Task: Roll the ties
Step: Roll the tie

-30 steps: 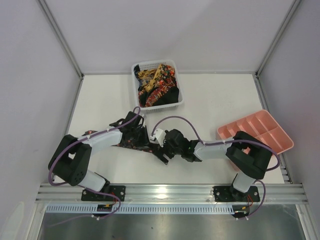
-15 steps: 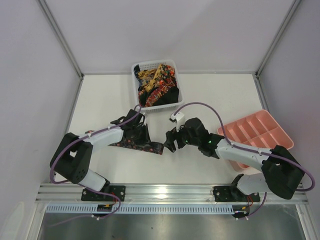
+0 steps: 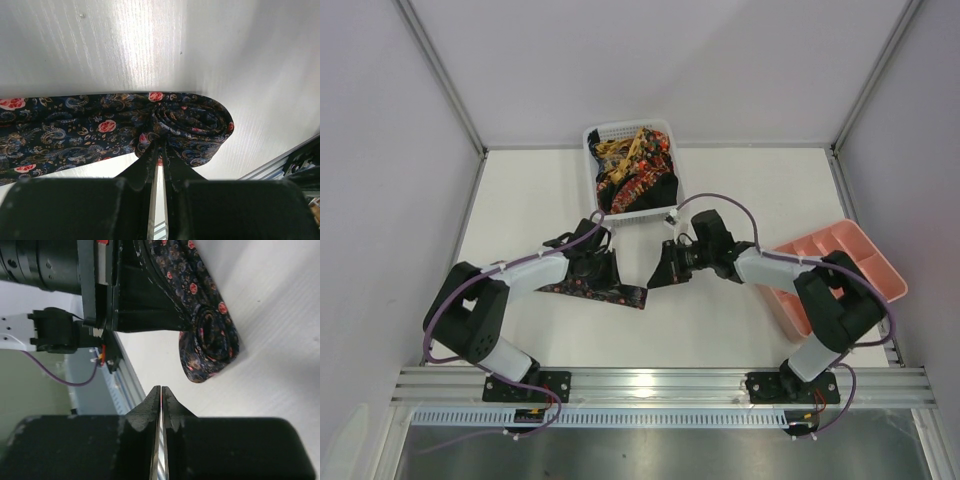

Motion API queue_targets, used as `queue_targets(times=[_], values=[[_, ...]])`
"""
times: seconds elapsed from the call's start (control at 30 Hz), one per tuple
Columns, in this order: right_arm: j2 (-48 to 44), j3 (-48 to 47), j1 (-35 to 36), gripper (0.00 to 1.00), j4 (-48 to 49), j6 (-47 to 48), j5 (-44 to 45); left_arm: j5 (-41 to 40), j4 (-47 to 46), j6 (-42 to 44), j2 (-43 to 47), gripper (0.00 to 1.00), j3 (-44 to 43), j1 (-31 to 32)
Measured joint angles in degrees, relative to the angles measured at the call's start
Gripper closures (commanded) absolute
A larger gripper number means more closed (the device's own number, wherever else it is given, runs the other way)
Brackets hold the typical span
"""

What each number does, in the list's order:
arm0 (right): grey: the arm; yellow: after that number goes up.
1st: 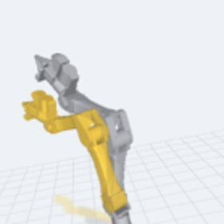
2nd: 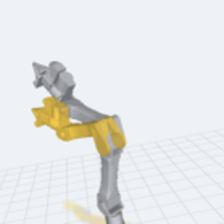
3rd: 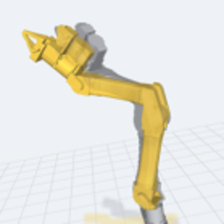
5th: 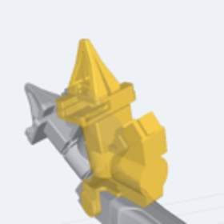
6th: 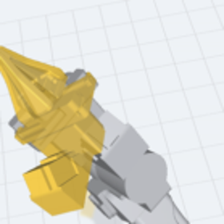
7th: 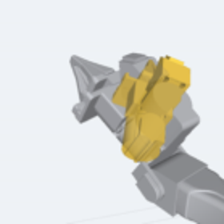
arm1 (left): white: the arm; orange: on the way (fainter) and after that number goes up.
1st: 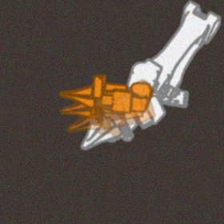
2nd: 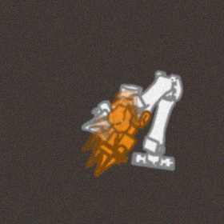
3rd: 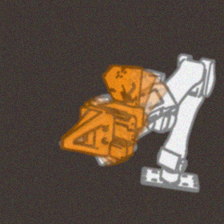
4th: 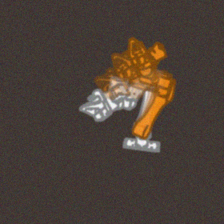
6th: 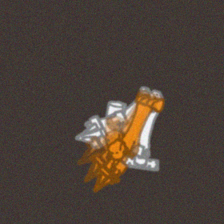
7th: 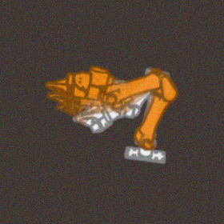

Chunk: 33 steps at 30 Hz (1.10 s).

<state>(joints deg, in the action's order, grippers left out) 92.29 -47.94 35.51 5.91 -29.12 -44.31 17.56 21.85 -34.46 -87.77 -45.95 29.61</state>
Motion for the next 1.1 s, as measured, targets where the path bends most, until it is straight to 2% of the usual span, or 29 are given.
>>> queue_targets(times=[0.37,0.7,1.1], values=[[13.7,-5.5,0.7,1.00,5.1,-6.3,-7.7,-0.5,0.9,0.0,0.0,0.90,-0.4,0.0],[20.4,-11.7,2.1,1.00,5.6,-6.8,-9.0,-0.8,1.4,0.0,-0.1,0.89,-0.5,0.0],[25.4,-12.0,2.6,1.00,5.9,-5.7,-9.2,-0.8,1.9,0.5,-1.1,0.90,-1.4,0.0]])
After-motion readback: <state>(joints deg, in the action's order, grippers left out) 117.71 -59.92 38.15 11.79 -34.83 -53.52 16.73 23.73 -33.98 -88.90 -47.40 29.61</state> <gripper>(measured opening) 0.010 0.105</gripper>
